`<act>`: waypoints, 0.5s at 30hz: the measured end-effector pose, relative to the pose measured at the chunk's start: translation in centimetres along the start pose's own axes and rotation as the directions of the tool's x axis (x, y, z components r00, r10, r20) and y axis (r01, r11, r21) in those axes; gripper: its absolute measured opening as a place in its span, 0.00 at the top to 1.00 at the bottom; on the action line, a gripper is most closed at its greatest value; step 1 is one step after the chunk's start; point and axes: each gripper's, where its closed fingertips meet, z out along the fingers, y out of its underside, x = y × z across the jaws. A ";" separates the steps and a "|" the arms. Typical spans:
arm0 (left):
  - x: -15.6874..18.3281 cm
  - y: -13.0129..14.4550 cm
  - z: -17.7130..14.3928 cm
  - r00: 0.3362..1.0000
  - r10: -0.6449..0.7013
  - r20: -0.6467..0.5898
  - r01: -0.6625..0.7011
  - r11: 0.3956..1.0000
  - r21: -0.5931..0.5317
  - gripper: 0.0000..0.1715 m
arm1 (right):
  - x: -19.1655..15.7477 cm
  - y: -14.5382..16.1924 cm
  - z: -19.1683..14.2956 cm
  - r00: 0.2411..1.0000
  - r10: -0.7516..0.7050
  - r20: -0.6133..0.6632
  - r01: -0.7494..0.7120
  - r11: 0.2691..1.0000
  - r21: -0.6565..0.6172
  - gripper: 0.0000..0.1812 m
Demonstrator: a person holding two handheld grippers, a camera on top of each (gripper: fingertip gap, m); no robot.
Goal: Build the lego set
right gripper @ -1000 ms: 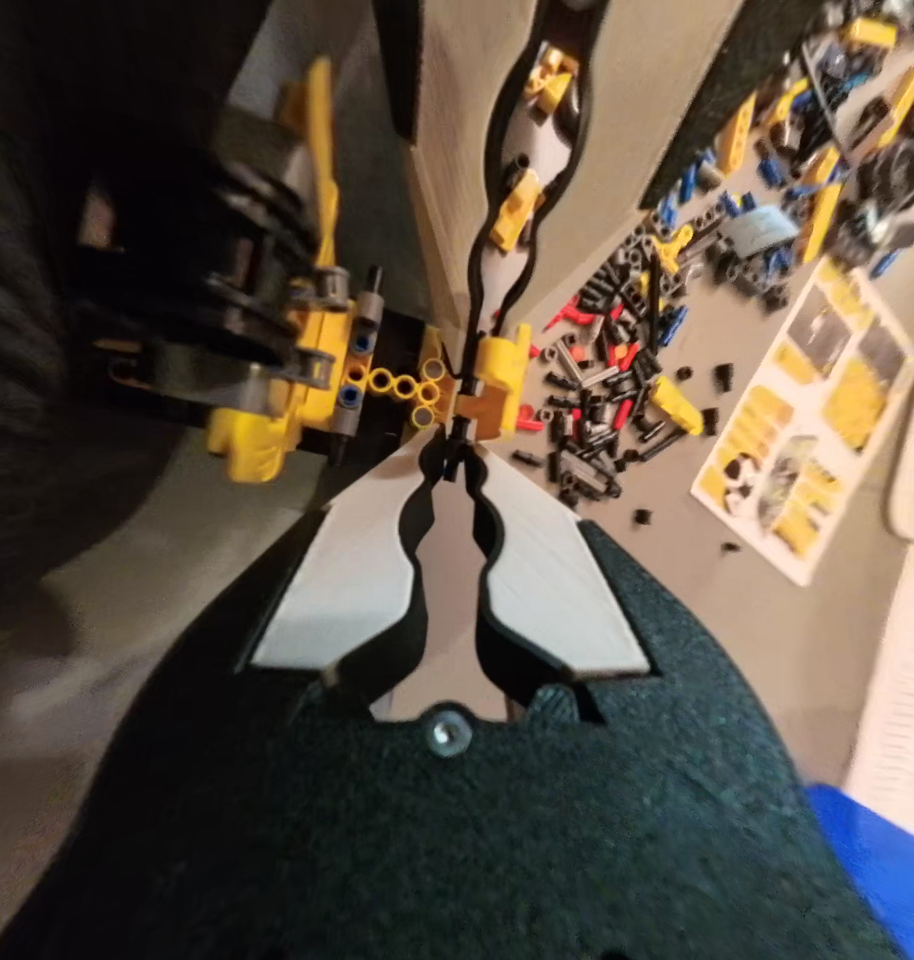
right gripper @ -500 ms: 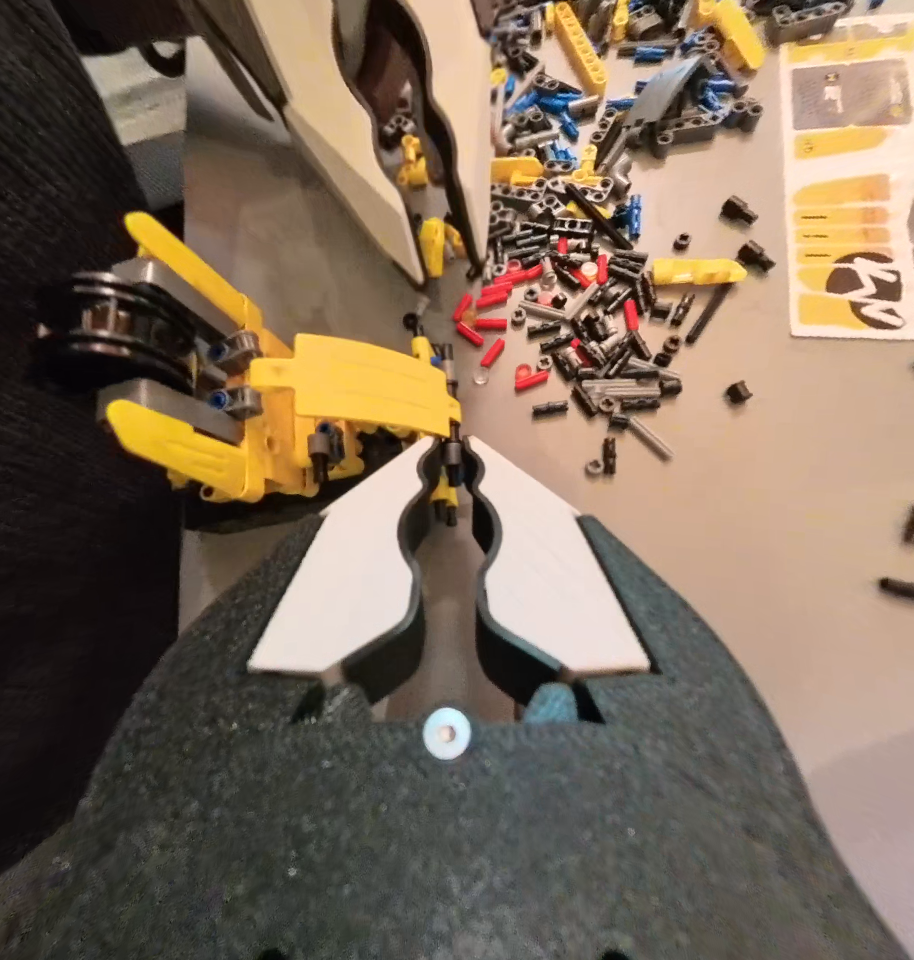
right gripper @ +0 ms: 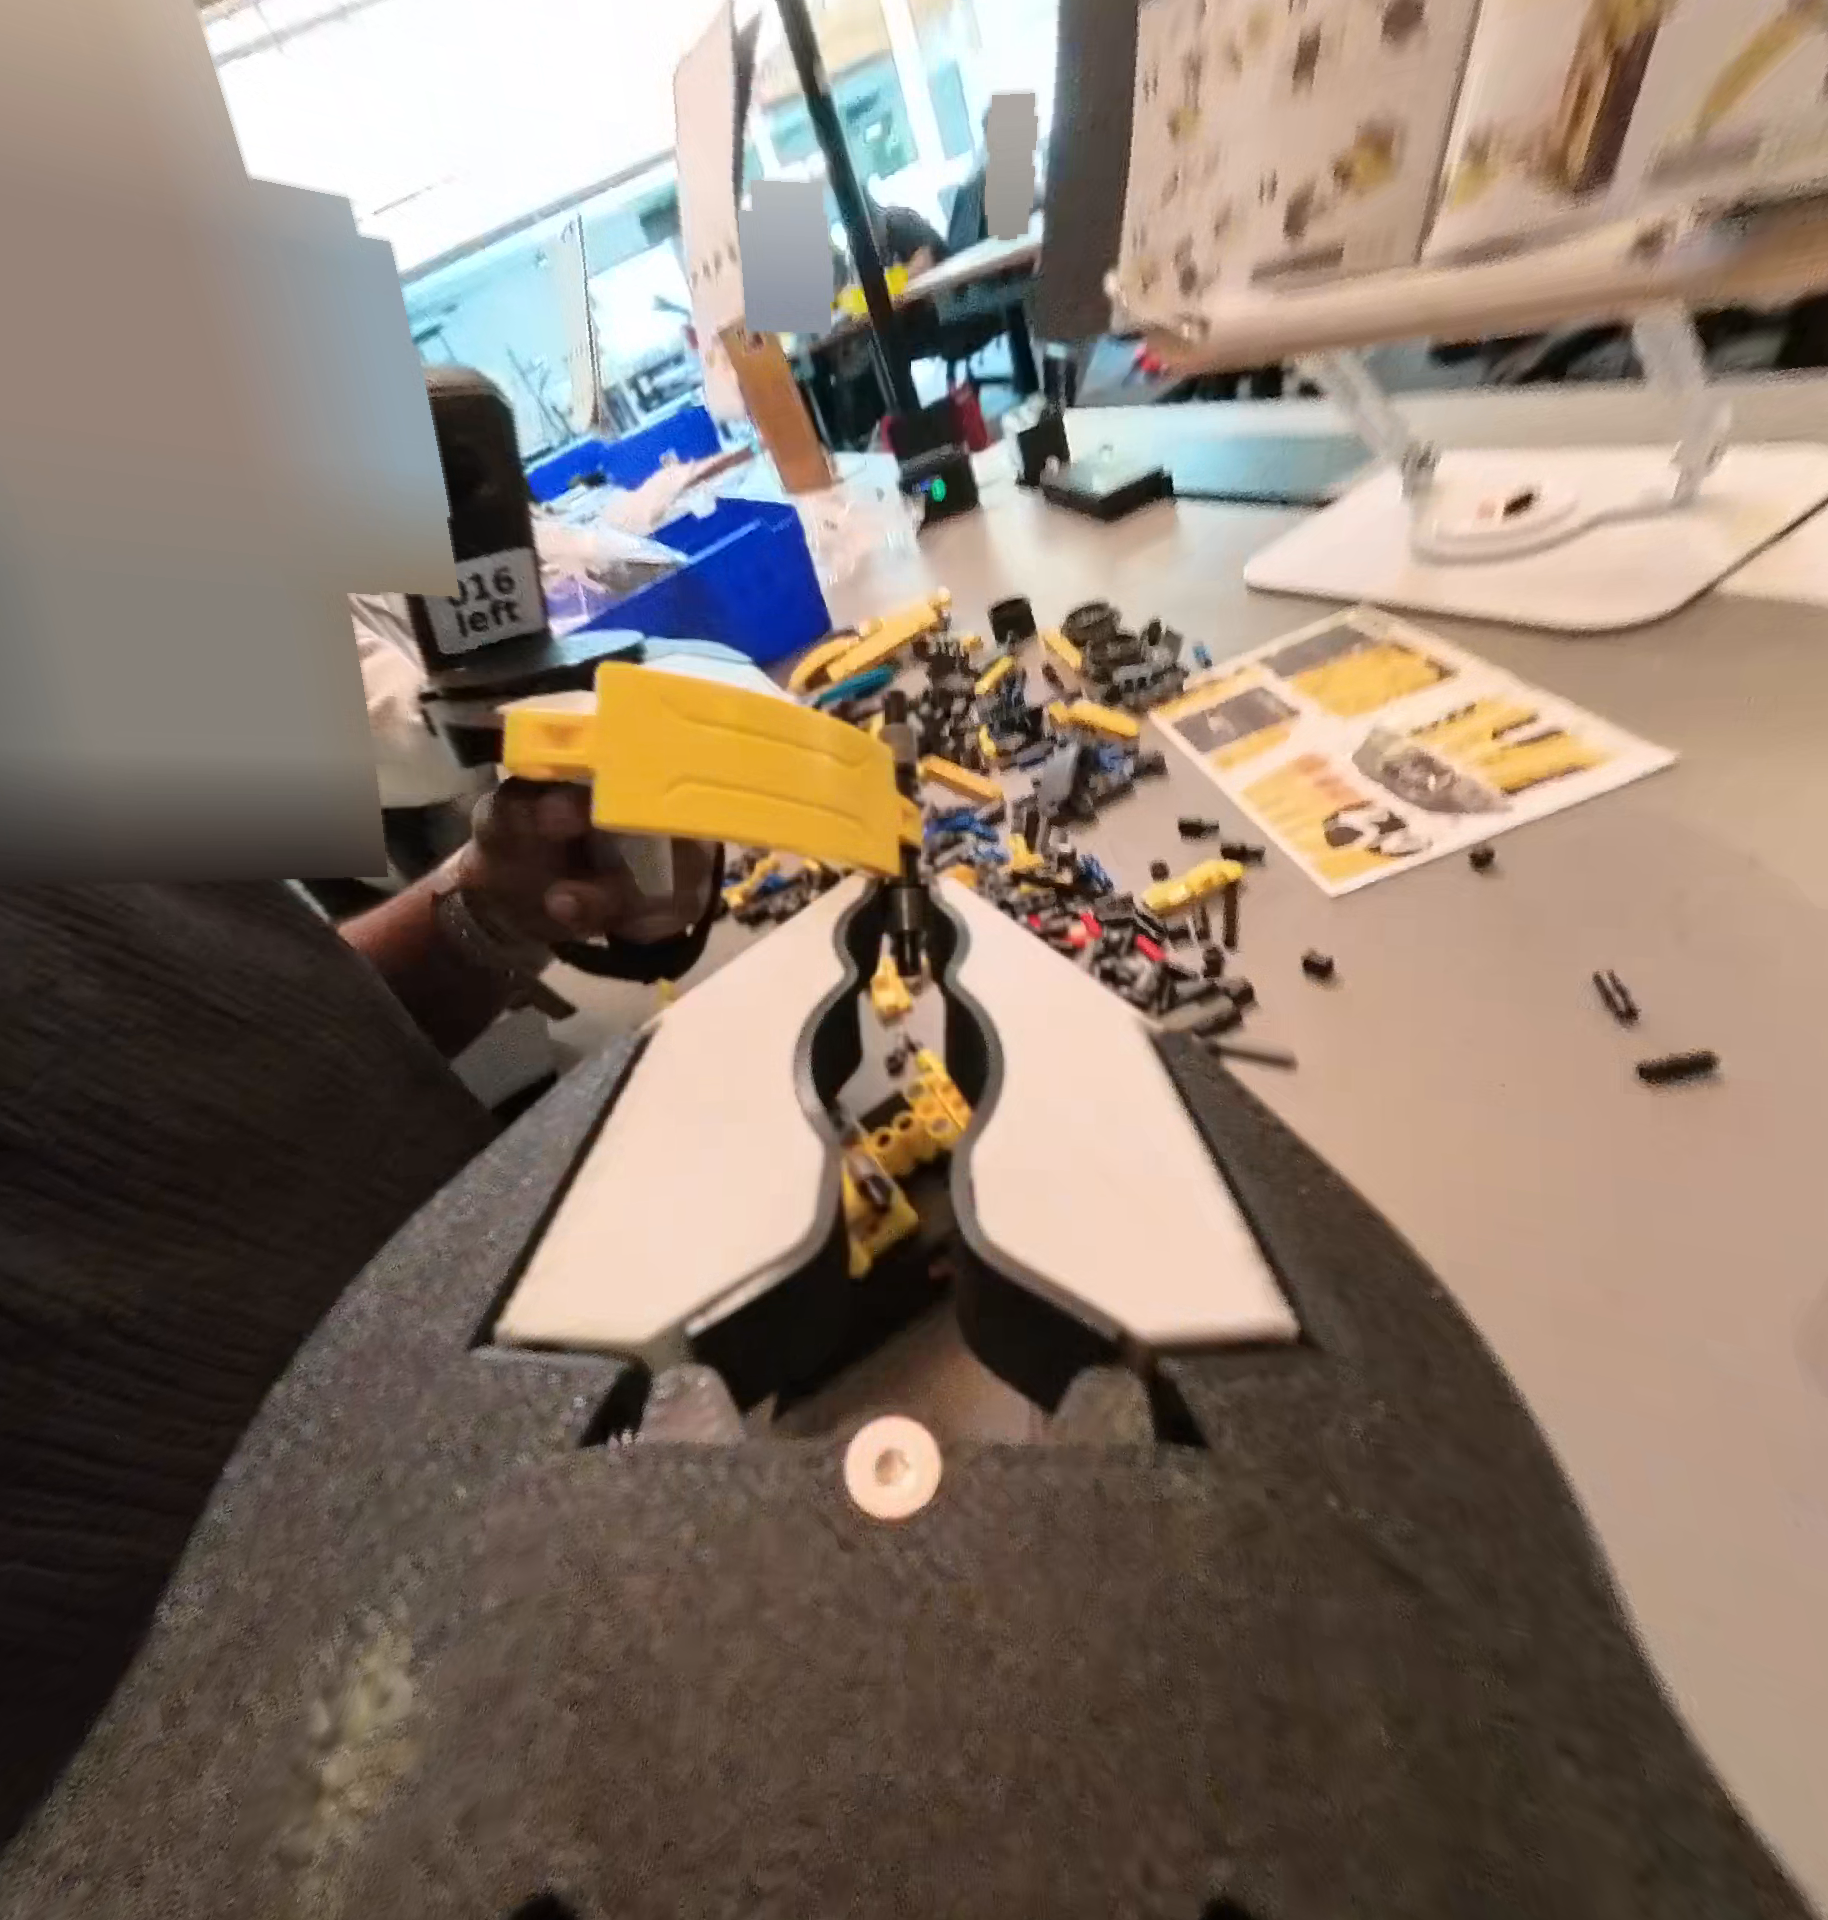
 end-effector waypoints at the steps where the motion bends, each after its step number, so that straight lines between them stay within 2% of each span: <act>1: 0.8 -1.3 -0.1 0.999 -0.036 -0.035 0.038 0.997 0.060 0.89 | -0.9 -0.6 -0.2 0.999 -0.030 -0.009 0.031 0.999 0.029 0.96; 3: 2.6 -3.4 -0.4 0.988 -0.098 -0.122 0.117 0.981 0.155 0.89 | -3.1 -2.1 -0.5 0.993 -0.110 -0.034 0.113 0.989 0.097 0.96; 5: 4.4 -4.7 -0.8 0.970 -0.143 -0.196 0.183 0.963 0.200 0.88 | -5.4 -3.4 -0.8 0.969 -0.225 -0.096 0.239 0.958 0.157 0.96; 7: 6.4 -5.2 -1.8 0.946 -0.188 -0.264 0.248 0.945 0.213 0.88 | -7.5 -4.4 -1.4 0.878 -0.410 -0.249 0.455 0.875 0.166 0.96; 8: 7.7 -5.2 -2.5 0.923 -0.218 -0.317 0.291 0.934 0.207 0.87 | -8.7 -4.7 -1.8 0.780 -0.523 -0.344 0.591 0.797 0.128 0.96; 9: 8.9 -5.3 -3.4 0.891 -0.258 -0.374 0.347 0.918 0.193 0.86 | -9.9 -4.8 -2.2 0.642 -0.636 -0.428 0.721 0.691 0.056 0.96; 11: 11.6 -5.5 -5.5 0.791 -0.345 -0.504 0.479 0.863 0.162 0.85 | -12.6 -4.3 -2.8 0.275 -0.799 -0.534 0.894 0.417 -0.163 0.96; 13: 13.8 -5.4 -7.6 0.696 -0.408 -0.592 0.585 0.800 0.136 0.85 | -15.7 -3.3 -2.9 -0.057 -0.852 -0.521 0.925 0.151 -0.348 0.96; 15: 15.9 -4.4 -8.8 0.670 -0.426 -0.608 0.608 0.785 0.120 0.85 | -18.5 -2.5 -2.7 -0.291 -0.827 -0.482 0.888 -0.047 -0.457 0.96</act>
